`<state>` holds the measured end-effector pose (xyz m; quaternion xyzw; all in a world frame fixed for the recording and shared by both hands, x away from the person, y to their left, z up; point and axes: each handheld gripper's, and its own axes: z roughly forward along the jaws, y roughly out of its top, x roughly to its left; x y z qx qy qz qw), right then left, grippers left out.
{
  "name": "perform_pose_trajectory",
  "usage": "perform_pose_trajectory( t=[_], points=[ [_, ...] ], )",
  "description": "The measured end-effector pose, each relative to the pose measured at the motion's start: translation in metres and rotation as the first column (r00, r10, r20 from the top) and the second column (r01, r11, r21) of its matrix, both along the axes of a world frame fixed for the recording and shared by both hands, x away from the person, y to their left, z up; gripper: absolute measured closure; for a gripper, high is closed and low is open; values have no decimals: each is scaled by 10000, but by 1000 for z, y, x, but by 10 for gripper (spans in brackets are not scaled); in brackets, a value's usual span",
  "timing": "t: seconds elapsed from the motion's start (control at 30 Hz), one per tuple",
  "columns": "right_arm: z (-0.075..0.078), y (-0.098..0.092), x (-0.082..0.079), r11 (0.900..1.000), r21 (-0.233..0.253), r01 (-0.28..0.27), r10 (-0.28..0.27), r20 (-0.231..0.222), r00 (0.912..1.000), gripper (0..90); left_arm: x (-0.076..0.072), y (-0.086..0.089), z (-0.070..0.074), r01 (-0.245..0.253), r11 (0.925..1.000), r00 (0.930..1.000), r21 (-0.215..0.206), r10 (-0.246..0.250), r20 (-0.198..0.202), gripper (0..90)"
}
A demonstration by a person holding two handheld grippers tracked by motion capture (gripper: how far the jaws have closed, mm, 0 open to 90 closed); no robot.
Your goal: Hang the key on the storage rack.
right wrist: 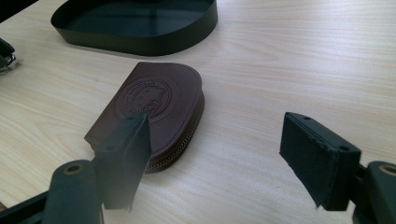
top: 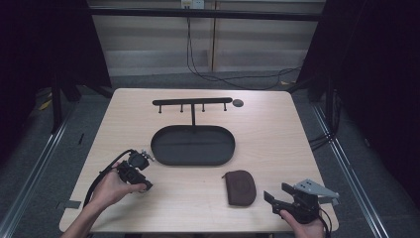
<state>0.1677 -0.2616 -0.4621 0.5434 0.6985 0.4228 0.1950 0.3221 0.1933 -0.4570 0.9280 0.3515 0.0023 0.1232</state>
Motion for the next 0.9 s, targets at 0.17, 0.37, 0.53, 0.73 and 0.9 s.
perform_pose_trajectory(
  t=[0.17,0.37,0.53,0.73,0.9],
  points=[
    [0,0,0,10000,-9,-6,6,-23,10000,247,5,-2,-3,-117,9999,9998,37,117,-176,607],
    [0,0,0,10000,-10,-13,13,-15,10000,247,7,-5,-8,-35,9997,9995,243,43,-306,623],
    [0,0,0,10000,-18,-10,10,-22,10000,247,7,-6,-8,83,9991,9996,405,-72,-264,632],
    [0,0,0,10000,-43,6,-6,-23,10000,246,7,-10,-7,168,9967,9998,789,-159,-115,676],
    [0,0,0,10000,-34,5,-5,-30,10000,247,9,-8,-6,202,9974,9993,687,-179,-333,684]
  ],
)
